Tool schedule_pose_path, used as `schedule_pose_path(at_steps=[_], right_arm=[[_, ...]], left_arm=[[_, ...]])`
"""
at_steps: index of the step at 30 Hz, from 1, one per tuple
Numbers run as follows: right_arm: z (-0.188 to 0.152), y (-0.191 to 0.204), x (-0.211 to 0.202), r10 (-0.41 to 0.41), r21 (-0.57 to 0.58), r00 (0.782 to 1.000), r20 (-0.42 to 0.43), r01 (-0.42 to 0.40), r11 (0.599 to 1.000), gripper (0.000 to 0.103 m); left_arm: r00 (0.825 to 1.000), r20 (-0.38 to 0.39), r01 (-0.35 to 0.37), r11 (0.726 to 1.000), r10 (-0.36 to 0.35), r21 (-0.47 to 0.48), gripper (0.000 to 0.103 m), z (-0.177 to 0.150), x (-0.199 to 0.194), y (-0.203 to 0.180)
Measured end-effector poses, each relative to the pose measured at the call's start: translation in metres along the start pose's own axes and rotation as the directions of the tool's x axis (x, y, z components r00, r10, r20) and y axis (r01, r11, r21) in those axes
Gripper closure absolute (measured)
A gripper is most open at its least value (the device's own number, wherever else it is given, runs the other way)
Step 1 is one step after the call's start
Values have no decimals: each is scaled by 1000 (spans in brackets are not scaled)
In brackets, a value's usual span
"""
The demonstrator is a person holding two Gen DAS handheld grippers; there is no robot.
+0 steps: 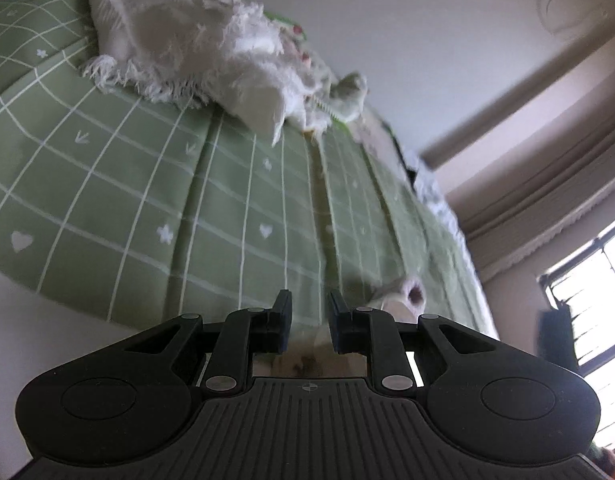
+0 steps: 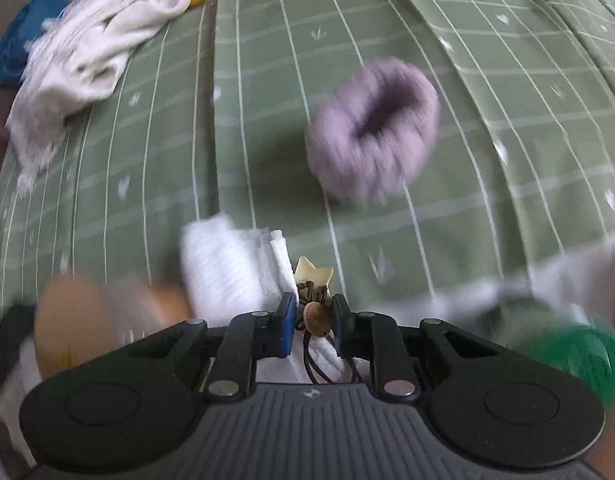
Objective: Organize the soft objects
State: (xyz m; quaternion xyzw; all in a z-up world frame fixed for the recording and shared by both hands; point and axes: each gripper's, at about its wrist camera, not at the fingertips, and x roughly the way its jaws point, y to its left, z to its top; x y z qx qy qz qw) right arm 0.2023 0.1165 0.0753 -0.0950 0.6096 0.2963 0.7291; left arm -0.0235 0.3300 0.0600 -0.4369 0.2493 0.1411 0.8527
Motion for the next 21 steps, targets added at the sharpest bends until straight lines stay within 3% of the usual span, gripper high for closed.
schedule_pose_path(at_steps=[3, 7, 10, 12, 15, 18, 20, 21], right_arm=[[-40, 2, -26, 45, -44, 999, 21, -44, 998, 85], [-88, 10, -56, 111, -105, 991, 79, -103, 989, 85], [-115, 18, -67, 67, -184, 984, 167, -36, 982, 75], [-134, 16, -71, 19, -194, 973, 229, 26, 981, 54], [-164, 9, -76, -69, -183, 938, 338, 137, 974, 52], [-197, -7, -81, -113, -140, 910, 399, 182, 973, 46], [-218, -21, -80, -133, -95, 902, 410, 188, 978, 45], [-225, -25, -76, -139, -75, 903, 406, 185, 980, 40]], left_arm=[[991, -121, -48, 999, 49, 15, 82, -9, 6, -3], [961, -260, -72, 993, 94, 91, 82, -31, 20, -14], [947, -295, -59, 971, 128, 231, 82, -52, 23, -37], [948, -294, -25, 948, 123, 317, 82, -67, 22, -53], [952, -276, 0, 900, 134, 436, 82, -90, 26, -75], [963, -175, -80, 833, 208, 548, 80, -111, 30, -88], [956, -75, -186, 784, 283, 592, 80, -121, 33, -89], [948, -42, -232, 774, 317, 589, 80, -124, 35, -87]])
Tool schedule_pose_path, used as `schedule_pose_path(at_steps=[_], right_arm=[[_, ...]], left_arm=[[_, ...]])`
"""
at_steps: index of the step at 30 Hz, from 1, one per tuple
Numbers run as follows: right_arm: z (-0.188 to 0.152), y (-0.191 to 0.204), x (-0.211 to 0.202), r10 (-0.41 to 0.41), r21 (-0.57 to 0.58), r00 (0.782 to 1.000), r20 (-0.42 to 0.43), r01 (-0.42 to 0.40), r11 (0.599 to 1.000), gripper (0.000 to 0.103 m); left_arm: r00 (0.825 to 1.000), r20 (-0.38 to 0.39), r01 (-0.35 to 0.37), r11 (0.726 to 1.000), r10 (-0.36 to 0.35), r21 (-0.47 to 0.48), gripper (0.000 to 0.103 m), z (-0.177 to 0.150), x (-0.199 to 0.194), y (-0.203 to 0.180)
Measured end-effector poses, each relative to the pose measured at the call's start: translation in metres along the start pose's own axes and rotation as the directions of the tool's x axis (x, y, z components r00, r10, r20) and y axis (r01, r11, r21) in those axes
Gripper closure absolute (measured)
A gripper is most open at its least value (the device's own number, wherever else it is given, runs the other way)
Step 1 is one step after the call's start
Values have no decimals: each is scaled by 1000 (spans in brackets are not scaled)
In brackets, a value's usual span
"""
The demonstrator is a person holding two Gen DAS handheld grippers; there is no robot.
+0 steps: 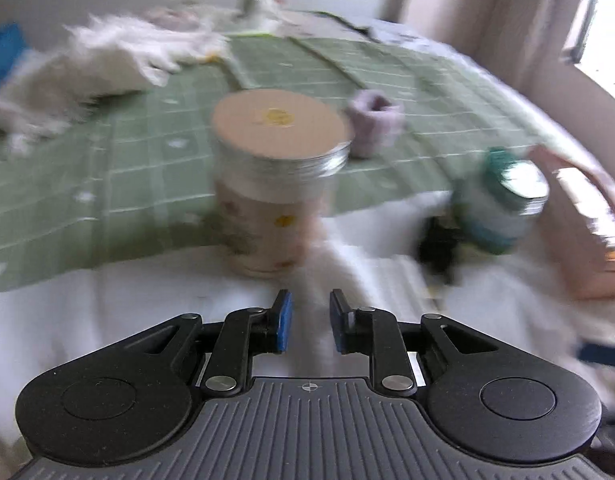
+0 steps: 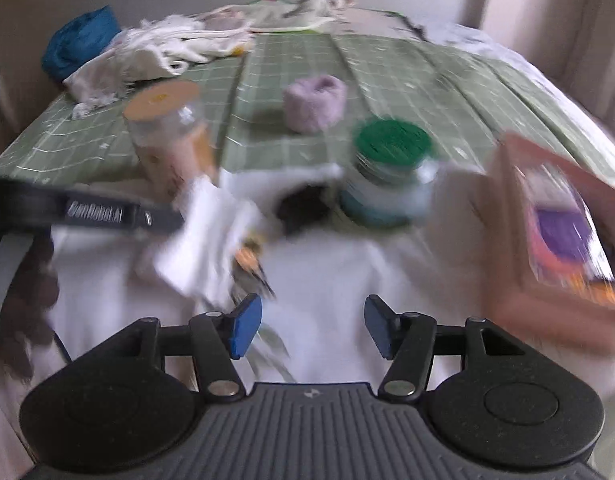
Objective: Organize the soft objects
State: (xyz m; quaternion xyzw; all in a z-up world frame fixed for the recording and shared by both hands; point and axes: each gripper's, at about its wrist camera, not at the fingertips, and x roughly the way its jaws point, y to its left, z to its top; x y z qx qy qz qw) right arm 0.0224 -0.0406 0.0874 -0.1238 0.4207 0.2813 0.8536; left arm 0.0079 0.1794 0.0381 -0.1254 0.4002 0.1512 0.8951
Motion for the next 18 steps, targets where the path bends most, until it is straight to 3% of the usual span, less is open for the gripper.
schedule_pose_path(at_steps=[3, 7, 9, 12, 15, 18], right_arm=[[-27, -15, 9, -12, 50, 998, -59, 15, 999, 38], [-27, -18, 15, 17, 81, 997, -74, -11, 997, 28], [-28, -15, 19, 23, 84, 997, -78, -17, 996, 20], [-32, -7, 21, -2, 40, 997, -79, 5, 999, 16], [-34, -5, 23, 2, 32, 997, -81, 1, 999, 11], [-33, -5, 27, 8, 35, 996, -84, -5, 999, 7]], left_arm=[[999, -20, 26, 994, -28, -111, 80, -4, 2, 12], [973, 10, 227, 947, -230, -228, 80, 4, -1, 14], [962, 19, 272, 942, -274, -199, 80, 8, -4, 3], [954, -34, 294, 953, -297, -65, 79, 8, -2, -24], [965, -86, 251, 968, -248, 29, 79, 1, 4, -47], [975, -78, 212, 976, -208, 47, 77, -2, 4, -51]])
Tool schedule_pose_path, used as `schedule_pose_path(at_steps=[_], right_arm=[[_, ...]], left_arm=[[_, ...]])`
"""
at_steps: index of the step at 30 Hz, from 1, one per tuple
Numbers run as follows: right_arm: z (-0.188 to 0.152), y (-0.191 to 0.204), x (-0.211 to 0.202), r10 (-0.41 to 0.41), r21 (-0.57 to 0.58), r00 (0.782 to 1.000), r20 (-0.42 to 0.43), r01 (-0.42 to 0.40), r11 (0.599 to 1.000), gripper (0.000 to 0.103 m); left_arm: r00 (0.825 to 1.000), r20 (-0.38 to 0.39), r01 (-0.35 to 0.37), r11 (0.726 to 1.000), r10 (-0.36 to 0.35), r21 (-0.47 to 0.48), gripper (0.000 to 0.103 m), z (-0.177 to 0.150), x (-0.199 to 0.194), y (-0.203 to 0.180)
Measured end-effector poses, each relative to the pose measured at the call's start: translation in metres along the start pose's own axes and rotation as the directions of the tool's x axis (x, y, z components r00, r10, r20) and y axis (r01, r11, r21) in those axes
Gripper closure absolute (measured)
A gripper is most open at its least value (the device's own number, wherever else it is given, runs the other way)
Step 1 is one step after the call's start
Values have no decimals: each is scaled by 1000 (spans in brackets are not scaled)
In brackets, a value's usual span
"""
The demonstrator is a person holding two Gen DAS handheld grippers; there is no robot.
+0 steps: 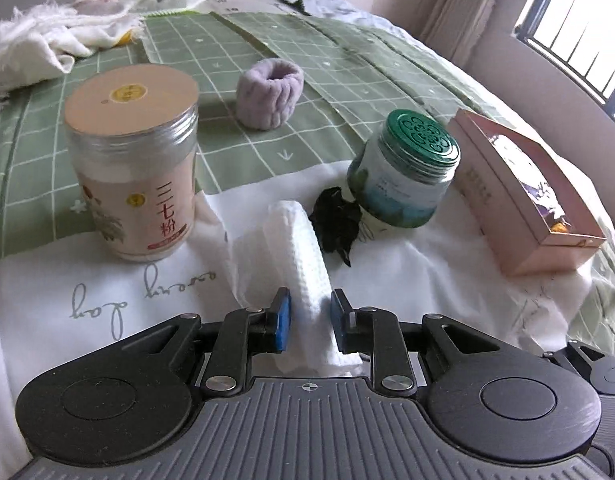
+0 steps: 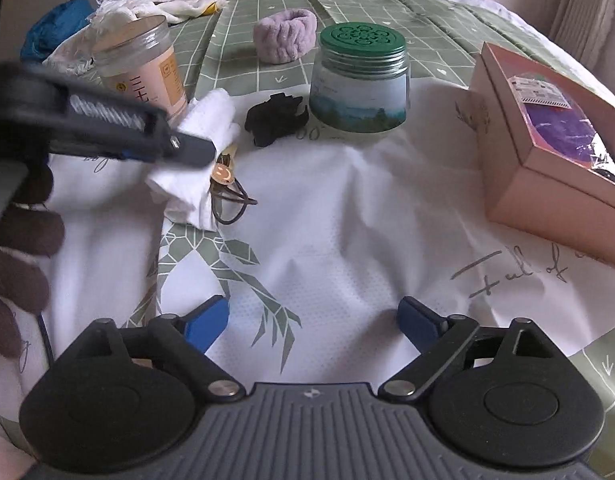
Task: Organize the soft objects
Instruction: 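Grasp the lilac fuzzy scrunchie with the left tool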
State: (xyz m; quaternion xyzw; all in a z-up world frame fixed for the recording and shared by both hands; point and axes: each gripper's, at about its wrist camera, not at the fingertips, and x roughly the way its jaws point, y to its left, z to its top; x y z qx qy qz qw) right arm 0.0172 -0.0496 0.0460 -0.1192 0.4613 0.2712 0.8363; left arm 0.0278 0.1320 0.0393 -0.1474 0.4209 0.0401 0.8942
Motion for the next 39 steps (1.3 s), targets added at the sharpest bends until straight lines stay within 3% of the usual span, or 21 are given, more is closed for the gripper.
schedule_pose_path(at_steps=[3, 6, 8, 10, 12, 14, 15, 17, 20, 23, 24, 28, 31, 35, 39], right_arm=[[0, 1, 2, -4, -8, 1000, 1, 4, 1000, 4], [0, 1, 3, -4, -10, 1000, 0, 4, 1000, 2], [0, 1, 3, -5, -10, 1000, 0, 5, 1000, 1], [0, 1, 4, -7, -11, 1000, -1, 7, 1000, 0], [0, 2, 4, -10, -13, 1000, -3, 10, 1000, 0], [0, 3, 4, -12, -15, 1000, -3, 12, 1000, 0], [0, 3, 4, -11, -14, 1000, -3, 11, 1000, 0], [0, 3, 5, -10, -14, 1000, -2, 10, 1000, 0], [-1, 3, 4, -8, -15, 1000, 2, 8, 1000, 0], [-1, 3, 4, -10, -20, 1000, 1, 10, 1000, 0], [-1, 3, 4, -13, -23, 1000, -1, 13, 1000, 0], [-1, 4, 4, -17, -27, 1000, -5, 17, 999, 0], [0, 4, 4, -16, -26, 1000, -5, 16, 1000, 0], [0, 5, 5, -24, -31, 1000, -11, 23, 999, 0], [1, 6, 6, -26, -34, 1000, -15, 26, 999, 0]], left_arm=[[996, 42, -74, 997, 74, -6, 75, 4, -6, 5], [967, 106, -231, 973, 232, -18, 78, 10, -14, 17], [959, 147, -237, 970, 243, -58, 77, 13, -28, 24], [974, 175, -133, 989, 142, -59, 78, 18, -41, 22], [985, 167, 42, 998, -33, -54, 78, 22, -45, 15], [979, 106, 182, 981, -174, -71, 77, 24, -38, 8], [976, 69, 213, 974, -207, -81, 77, 24, -31, 2], [984, 25, 178, 981, -177, -77, 78, 23, -17, -7], [994, 67, 90, 996, -89, 0, 78, 38, -15, -17], [986, 165, -33, 989, 9, 147, 78, 90, -20, -30], [986, 163, -61, 983, 32, 172, 78, 107, -14, -33], [998, 55, -35, 959, 21, 279, 77, 179, 24, -29], [996, -34, -71, 956, 84, 285, 76, 209, 63, -23], [973, -185, -102, 974, 141, 204, 76, 212, 118, -12], [939, -263, -152, 951, 224, 268, 75, 202, 162, -12]])
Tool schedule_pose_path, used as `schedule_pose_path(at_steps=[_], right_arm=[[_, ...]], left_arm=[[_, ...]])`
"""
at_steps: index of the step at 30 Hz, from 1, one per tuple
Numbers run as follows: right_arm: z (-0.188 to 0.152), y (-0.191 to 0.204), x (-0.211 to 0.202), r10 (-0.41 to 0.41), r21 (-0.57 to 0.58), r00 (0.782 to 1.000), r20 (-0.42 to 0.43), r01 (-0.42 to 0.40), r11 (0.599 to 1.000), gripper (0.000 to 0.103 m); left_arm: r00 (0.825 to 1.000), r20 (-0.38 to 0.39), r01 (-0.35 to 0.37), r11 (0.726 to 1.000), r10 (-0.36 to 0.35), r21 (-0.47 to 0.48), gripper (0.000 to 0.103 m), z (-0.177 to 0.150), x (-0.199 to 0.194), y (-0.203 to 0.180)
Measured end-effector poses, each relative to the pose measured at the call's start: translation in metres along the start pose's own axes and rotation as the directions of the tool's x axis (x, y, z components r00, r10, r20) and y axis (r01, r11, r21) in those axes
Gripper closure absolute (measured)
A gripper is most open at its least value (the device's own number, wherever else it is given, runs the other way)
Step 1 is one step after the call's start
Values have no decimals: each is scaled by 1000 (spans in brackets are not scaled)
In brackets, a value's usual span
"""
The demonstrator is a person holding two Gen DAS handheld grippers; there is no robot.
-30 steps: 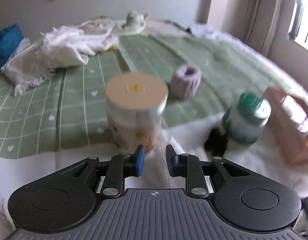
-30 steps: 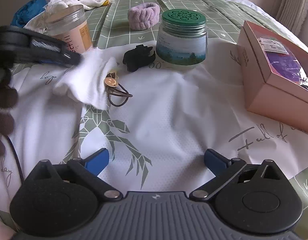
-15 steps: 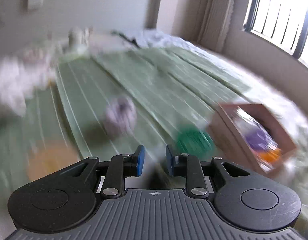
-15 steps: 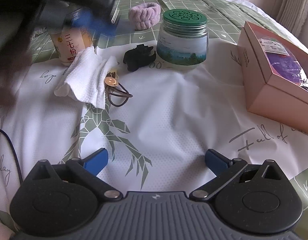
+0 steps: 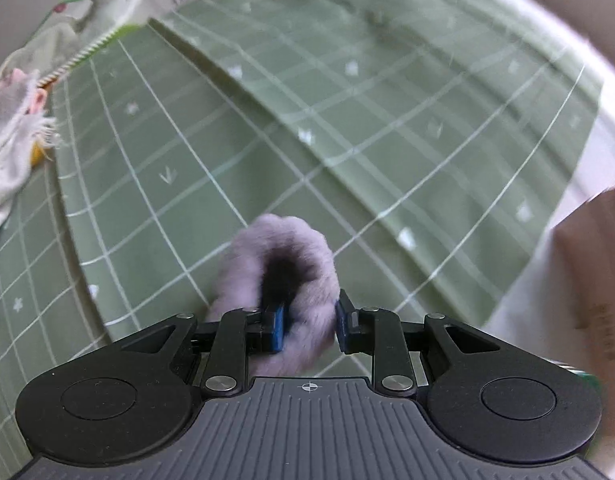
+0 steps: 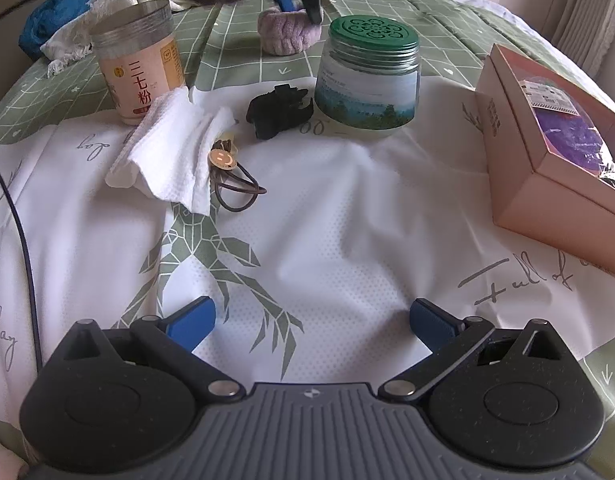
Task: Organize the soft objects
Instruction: 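Grasp the lilac fuzzy scrunchie with the left tool, then grasp the white cloth with the right tool while the left carries the scrunchie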
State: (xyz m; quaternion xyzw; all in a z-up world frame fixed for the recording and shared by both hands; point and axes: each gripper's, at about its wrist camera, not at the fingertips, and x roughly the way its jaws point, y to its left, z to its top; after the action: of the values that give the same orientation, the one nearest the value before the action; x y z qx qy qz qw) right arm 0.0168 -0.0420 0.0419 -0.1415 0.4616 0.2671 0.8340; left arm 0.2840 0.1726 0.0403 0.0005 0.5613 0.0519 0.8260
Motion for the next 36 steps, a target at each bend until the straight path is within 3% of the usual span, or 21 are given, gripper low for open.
schedule_pose_path(at_steps=[3, 5, 9, 14, 18, 20, 22, 24, 26, 28, 30, 32, 34, 36], right_arm=[[1, -1, 1, 7, 8, 1000, -6, -7, 1000, 0], [2, -2, 2, 13, 20, 1000, -14, -12, 1000, 0], [2, -3, 4, 16, 28, 1000, -16, -15, 999, 0], [0, -1, 3, 10, 9, 1000, 4, -10, 1000, 0], [-2, -1, 1, 12, 10, 1000, 15, -12, 1000, 0], [-3, 0, 0, 11, 9, 1000, 17, -11, 1000, 0], [-4, -1, -2, 12, 10, 1000, 21, -12, 1000, 0], [-3, -1, -5, 10, 8, 1000, 24, -10, 1000, 1], [-2, 4, -13, -11, -12, 999, 36, 12, 1000, 9], [1, 17, -27, -34, -66, 995, 91, 40, 997, 11], [9, 35, -41, -41, -127, 987, 157, 61, 990, 11], [20, 57, -51, -29, -185, 977, 212, 69, 980, 11], [31, 82, -50, -26, -241, 966, 258, 91, 966, 11], [38, 108, -36, -58, -307, 958, 280, 146, 940, 19]], left_arm=[[1000, 28, 0, 1000, 1, -21, 75, -1, 5, 2], [1000, 27, 16, 998, -14, -60, 85, -2, 0, 8], [988, 100, 131, 982, -118, -136, 86, -17, -38, 23], [918, 289, 307, 948, -271, -86, 86, -75, -155, 35], [885, 359, 361, 924, -297, -126, 86, -142, -221, 55], [878, 380, 372, 914, -291, -160, 86, -178, -233, 65], [874, 402, 382, 897, -272, -223, 86, -220, -231, 78], [881, 400, 394, 860, -253, -324, 86, -257, -215, 92], [878, 398, 437, 781, -264, -445, 86, -288, -187, 108], [872, 401, 471, 706, -281, -529, 86, -308, -157, 119], [884, 371, 457, 697, -284, -553, 86, -309, -145, 123], [845, 445, 508, 702, -295, -499, 86, -304, -155, 126], [818, 505, 520, 729, -274, -445, 86, -302, -166, 129], [821, 507, 512, 729, -260, -455, 86, -305, -161, 134]])
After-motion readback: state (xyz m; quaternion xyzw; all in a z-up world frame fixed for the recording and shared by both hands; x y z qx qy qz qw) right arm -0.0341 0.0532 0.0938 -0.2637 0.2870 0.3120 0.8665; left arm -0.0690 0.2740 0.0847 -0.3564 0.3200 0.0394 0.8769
